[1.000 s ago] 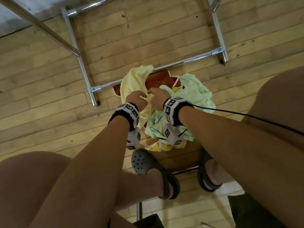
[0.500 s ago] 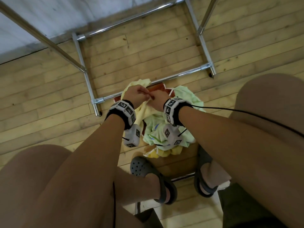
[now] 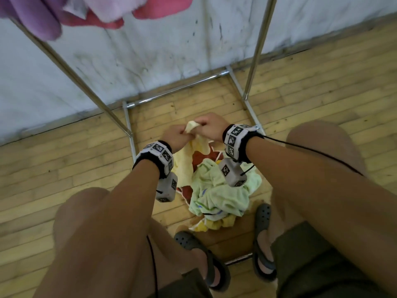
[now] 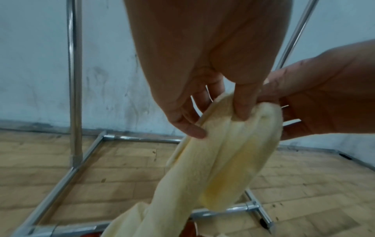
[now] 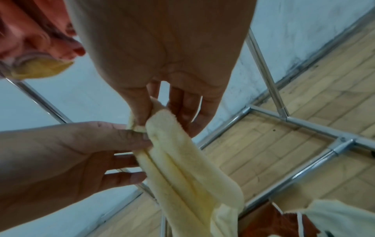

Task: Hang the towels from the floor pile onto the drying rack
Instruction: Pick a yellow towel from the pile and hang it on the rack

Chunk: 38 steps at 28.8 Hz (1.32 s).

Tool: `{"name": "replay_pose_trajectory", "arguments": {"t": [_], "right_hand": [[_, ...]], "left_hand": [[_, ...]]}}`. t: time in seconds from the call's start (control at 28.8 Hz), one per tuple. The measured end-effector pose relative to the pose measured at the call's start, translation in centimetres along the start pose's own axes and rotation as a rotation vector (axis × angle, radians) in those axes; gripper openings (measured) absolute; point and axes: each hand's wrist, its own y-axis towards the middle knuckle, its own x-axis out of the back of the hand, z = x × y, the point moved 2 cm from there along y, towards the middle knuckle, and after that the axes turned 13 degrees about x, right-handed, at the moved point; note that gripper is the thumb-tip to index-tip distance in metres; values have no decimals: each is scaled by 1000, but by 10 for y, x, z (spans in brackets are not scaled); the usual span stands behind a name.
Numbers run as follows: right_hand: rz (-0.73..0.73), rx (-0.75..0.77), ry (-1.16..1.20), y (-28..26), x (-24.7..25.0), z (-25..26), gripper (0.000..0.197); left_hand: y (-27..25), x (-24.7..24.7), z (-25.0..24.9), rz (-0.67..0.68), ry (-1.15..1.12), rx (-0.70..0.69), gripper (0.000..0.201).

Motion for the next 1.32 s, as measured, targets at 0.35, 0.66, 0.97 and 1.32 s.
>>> {"name": "replay_pose_trajectory", "arguments": {"t": [0.35,0.66,0.97,1.32], "right_hand": [[-249,139,-34,-15,88,101,10],[-396,211,-63,-16,162,201,30],[-537,343,-117,-25,238,297,29],[-571,435,-207,-29,289,371,45]], "left_hand": [[-79,73,-109,-266,36,-142,23],[-154,172,-179,-488,-20,-339,37],[-215,252,-234,-559,-6,-455,33],[-259,304,-289,-700,15,-517,27]]}}
